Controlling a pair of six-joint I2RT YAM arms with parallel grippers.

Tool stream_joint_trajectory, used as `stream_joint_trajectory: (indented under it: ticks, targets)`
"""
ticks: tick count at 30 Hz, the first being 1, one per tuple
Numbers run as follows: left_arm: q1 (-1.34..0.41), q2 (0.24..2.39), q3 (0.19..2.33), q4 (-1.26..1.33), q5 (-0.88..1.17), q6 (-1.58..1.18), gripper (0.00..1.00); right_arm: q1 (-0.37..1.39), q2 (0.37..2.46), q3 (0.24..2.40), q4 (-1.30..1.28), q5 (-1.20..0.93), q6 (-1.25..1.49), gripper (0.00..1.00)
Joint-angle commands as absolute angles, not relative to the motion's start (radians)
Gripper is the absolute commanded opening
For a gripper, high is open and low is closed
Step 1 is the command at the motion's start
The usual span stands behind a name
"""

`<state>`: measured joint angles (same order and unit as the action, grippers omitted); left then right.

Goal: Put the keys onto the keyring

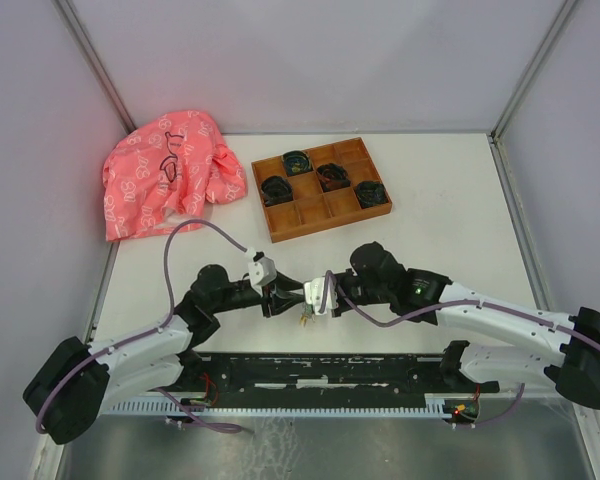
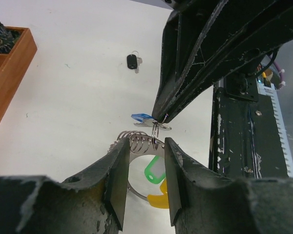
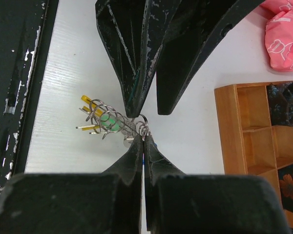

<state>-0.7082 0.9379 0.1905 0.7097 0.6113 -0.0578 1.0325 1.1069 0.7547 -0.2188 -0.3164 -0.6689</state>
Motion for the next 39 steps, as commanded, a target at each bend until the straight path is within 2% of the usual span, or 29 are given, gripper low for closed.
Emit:
stream_joint_trajectory:
  ticks: [1,9,14,21,25,27,28,39]
  targets:
    - [-0.707,0.953,0.255,0.674,0.699,0.030,0.42,1.037,1.108,0.810,-0.213,-0.352,-0.707,0.01]
    - [-0.707,1.002,0.295,0.657,0.762,0.066,0.42,1.038,1.111,0.816,-0.229,-0.362,-0.718,0.01]
    - [-0.706,1.030,0.324,0.626,0.802,0.078,0.38,1.040,1.111,0.820,-0.230,-0.360,-0.722,0.01]
    - [-0.707,1.074,0.347,0.600,0.824,0.079,0.22,1.039,1.104,0.825,-0.235,-0.361,-0.723,0.01]
    - [-0.707,1.077,0.352,0.575,0.818,0.086,0.19,1.040,1.081,0.821,-0.240,-0.349,-0.722,0.01]
    - [-0.707,1.077,0.355,0.571,0.814,0.087,0.11,1.039,1.072,0.820,-0.242,-0.347,-0.721,0.01]
    - [-0.706,1.077,0.356,0.571,0.812,0.086,0.04,1.040,1.071,0.821,-0.245,-0.347,-0.721,0.01]
    - [-0.707,1.025,0.326,0.614,0.736,0.031,0.03,1.040,1.034,0.758,-0.267,-0.260,-0.704,0.01]
